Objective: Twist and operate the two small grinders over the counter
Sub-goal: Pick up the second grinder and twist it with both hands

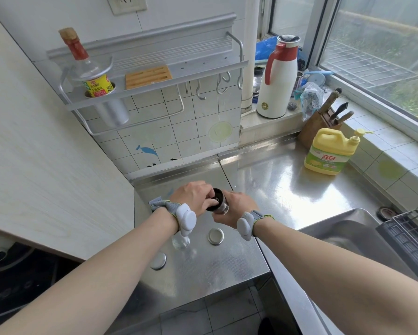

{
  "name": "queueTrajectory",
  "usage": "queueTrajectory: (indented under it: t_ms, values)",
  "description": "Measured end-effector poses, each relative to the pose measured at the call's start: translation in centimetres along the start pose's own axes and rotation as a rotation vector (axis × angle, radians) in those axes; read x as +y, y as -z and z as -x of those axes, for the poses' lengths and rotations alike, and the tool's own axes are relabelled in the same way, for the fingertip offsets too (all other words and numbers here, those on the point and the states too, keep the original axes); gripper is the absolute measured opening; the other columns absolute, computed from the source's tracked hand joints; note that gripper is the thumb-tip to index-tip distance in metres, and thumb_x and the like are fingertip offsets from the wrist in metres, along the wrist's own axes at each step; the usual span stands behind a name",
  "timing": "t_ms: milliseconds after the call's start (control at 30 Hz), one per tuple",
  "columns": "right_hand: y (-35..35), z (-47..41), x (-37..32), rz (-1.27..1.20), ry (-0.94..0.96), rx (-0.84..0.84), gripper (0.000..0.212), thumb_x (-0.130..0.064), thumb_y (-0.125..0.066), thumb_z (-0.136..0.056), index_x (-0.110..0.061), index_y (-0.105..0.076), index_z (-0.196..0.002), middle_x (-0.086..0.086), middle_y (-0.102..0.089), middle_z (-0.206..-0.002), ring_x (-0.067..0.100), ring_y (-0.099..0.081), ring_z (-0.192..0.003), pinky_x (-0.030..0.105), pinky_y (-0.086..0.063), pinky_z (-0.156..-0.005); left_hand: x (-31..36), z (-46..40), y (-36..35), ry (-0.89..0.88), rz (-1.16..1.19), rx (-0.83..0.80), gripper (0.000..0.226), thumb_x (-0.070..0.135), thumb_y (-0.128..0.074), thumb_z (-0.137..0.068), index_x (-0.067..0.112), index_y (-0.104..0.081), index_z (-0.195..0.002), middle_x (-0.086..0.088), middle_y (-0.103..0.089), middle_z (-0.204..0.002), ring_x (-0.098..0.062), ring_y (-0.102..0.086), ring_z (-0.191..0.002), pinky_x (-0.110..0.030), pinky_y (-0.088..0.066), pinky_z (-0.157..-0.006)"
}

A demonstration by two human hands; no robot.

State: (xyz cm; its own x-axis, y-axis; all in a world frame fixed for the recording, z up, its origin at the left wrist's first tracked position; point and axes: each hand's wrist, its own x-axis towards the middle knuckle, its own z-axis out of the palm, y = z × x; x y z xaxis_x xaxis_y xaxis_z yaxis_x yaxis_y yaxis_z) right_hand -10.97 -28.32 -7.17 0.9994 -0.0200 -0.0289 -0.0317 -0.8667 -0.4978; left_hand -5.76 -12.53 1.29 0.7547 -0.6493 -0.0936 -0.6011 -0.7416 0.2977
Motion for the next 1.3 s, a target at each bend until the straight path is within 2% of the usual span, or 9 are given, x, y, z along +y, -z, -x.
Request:
queueTrajectory:
  t_ms: [167,300,433,600,733,867,1000,1133,1300]
  values:
    - [-0.04,-0.06,0.33,-0.014,0.007,0.004,0.029,-0.042,-0.066,-0.075,-0.027,-0.056,-0.098,-0.007,-0.062,-0.077,0.025,-0.060,-0.072,0.032,-0.047,-0.058,-0.54,0.41,-0.26,-0.104,0.062,0.009,0.022,0.020,-0.067,-0.084,0.022,-0.062,-0.105,0.003,-0.062,-0.101,-0.022,-0.059,-0.092,-0.035,-0.049,-0.081]
    - [-0.15,-0.18,0.21,-0.007,-0.005,-0.007,0.031,-0.044,-0.064,-0.074,-0.027,-0.056,-0.098,-0.006,-0.064,-0.077,0.025,-0.061,-0.072,0.032,-0.049,-0.058,-0.24,0.23,0.00,-0.019,-0.009,0.012,0.015,0.032,-0.062,-0.087,0.026,-0.062,-0.100,0.004,-0.063,-0.103,-0.022,-0.058,-0.097,-0.037,-0.050,-0.082]
    - [-0.40,-0.34,0.21,0.007,-0.001,-0.003,0.032,-0.049,-0.062,-0.072,-0.028,-0.055,-0.095,-0.008,-0.060,-0.074,0.022,-0.060,-0.069,0.029,-0.042,-0.054,-0.10,0.07,0.20,0.046,-0.070,-0.006,0.020,0.045,-0.059,-0.087,0.026,-0.062,-0.092,0.004,-0.063,-0.102,-0.020,-0.056,-0.097,-0.039,-0.049,-0.083]
    - [-0.47,-0.30,0.50,-0.034,0.006,0.016,0.031,-0.047,-0.063,-0.073,-0.030,-0.056,-0.097,-0.008,-0.061,-0.075,0.022,-0.061,-0.071,0.033,-0.051,-0.059,-0.73,0.32,-0.08,-0.051,0.043,0.007,0.021,0.034,-0.065,-0.084,0.026,-0.062,-0.103,0.007,-0.063,-0.103,-0.020,-0.059,-0.096,-0.036,-0.049,-0.082]
    - [-0.24,-0.35,0.43,-0.022,0.013,0.017,0.026,-0.045,-0.064,-0.073,-0.030,-0.051,-0.090,-0.009,-0.055,-0.070,0.021,-0.058,-0.068,0.031,-0.046,-0.056,-0.65,0.63,-0.28,-0.058,0.050,0.039,0.020,0.026,-0.065,-0.085,0.025,-0.063,-0.105,0.006,-0.063,-0.104,-0.021,-0.059,-0.096,-0.039,-0.050,-0.083]
    - [-0.44,-0.50,0.30,-0.001,0.014,0.022,0.028,-0.048,-0.062,-0.072,-0.029,-0.052,-0.090,-0.009,-0.055,-0.070,0.022,-0.058,-0.069,0.029,-0.040,-0.054,-0.26,0.52,-0.14,0.005,0.005,0.046,0.017,0.036,-0.063,-0.086,0.024,-0.063,-0.098,0.003,-0.063,-0.101,-0.023,-0.058,-0.097,-0.039,-0.050,-0.082]
    - [-0.59,-0.57,0.39,0.013,0.013,0.014,0.029,-0.050,-0.061,-0.072,-0.030,-0.053,-0.091,-0.010,-0.054,-0.070,0.020,-0.058,-0.069,0.029,-0.043,-0.054,-0.18,0.36,0.06,0.050,-0.031,0.032,0.019,0.044,-0.061,-0.085,0.026,-0.062,-0.091,0.004,-0.062,-0.099,-0.020,-0.057,-0.097,-0.038,-0.049,-0.083]
    - [-0.63,-0.55,0.75,-0.026,0.013,0.023,0.031,-0.050,-0.062,-0.072,-0.033,-0.054,-0.096,-0.012,-0.056,-0.072,0.019,-0.059,-0.070,0.032,-0.050,-0.057,-0.57,0.53,-0.08,-0.027,0.045,0.031,0.023,0.035,-0.065,-0.085,0.026,-0.061,-0.106,0.006,-0.062,-0.104,-0.020,-0.058,-0.098,-0.038,-0.050,-0.084]
    - [-0.32,-0.47,0.77,-0.031,0.036,0.032,0.027,-0.049,-0.064,-0.071,-0.034,-0.049,-0.090,-0.012,-0.053,-0.068,0.019,-0.056,-0.066,0.028,-0.036,-0.053,-0.46,0.54,-0.33,-0.056,0.076,0.057,0.018,0.024,-0.065,-0.085,0.022,-0.064,-0.103,0.003,-0.063,-0.101,-0.022,-0.059,-0.095,-0.038,-0.050,-0.082]
